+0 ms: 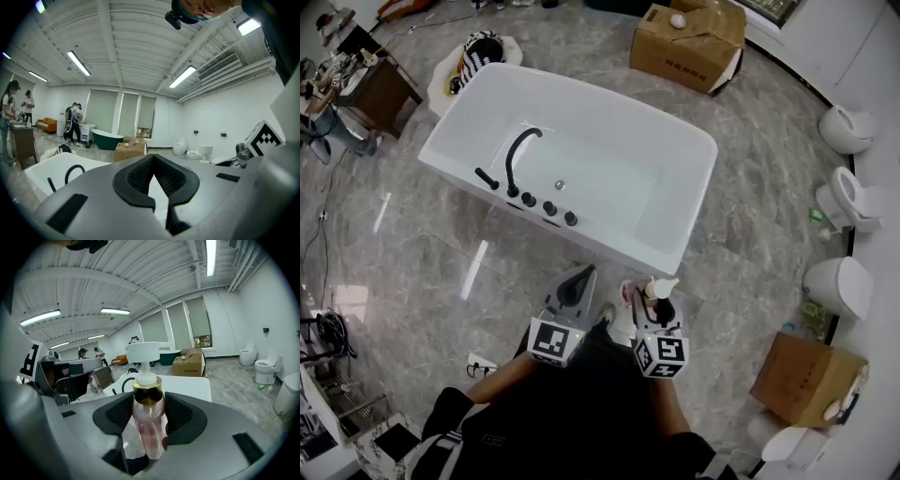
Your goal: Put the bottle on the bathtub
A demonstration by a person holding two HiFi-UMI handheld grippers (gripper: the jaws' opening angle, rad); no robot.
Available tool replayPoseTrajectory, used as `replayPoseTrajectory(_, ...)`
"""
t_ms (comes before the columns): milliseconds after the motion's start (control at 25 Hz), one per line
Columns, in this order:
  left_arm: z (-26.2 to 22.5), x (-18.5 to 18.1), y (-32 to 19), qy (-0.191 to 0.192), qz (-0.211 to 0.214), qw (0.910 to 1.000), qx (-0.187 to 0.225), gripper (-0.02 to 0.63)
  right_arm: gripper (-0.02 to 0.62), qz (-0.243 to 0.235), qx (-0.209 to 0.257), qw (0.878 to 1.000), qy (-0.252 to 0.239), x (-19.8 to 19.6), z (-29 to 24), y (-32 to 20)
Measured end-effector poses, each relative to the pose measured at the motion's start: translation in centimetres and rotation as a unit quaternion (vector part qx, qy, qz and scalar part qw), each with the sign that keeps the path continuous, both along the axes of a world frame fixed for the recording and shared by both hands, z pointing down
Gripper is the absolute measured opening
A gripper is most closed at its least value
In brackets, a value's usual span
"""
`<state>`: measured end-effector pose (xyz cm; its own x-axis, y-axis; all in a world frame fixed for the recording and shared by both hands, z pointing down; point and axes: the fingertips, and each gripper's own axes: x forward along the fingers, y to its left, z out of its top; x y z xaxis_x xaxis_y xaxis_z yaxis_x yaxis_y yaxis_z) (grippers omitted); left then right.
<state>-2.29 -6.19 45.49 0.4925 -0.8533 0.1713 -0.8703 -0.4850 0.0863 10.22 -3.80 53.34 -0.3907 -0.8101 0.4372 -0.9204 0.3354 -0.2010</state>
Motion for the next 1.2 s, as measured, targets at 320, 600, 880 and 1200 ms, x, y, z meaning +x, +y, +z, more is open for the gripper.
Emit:
replayPoseTrajectory(320, -0.5, -0.2, -7.4, 0.008, 0.05, 0.9986, 0.019, 0.015, 0.209, 0.058, -0.015, 0.998, 0.013, -0.1, 0.9, -5.3)
replayPoseTrajectory(600, 0.6, -1.1, -11.4, 0.017, 0.065, 0.9977, 0.008, 0.015, 0.209, 0.081, -0.044, 0.995, 0.03, -1.0, 4.1, -8.8)
replayPoseTrajectory(880, 1.4, -2.0, -13.7, 0.013, 0.079, 0.9968, 0.005, 0.015, 0.207, 0.103, -0.079, 0.991, 0.042, -1.4, 8.1, -11.6)
replayPoseTrajectory(1200, 1.6, -1.4, -15.9, 0.012, 0.091, 0.9958, 0.002, 0.015, 0.207, 0.114, -0.123, 0.984, 0.064, -0.4, 14.0, -13.1)
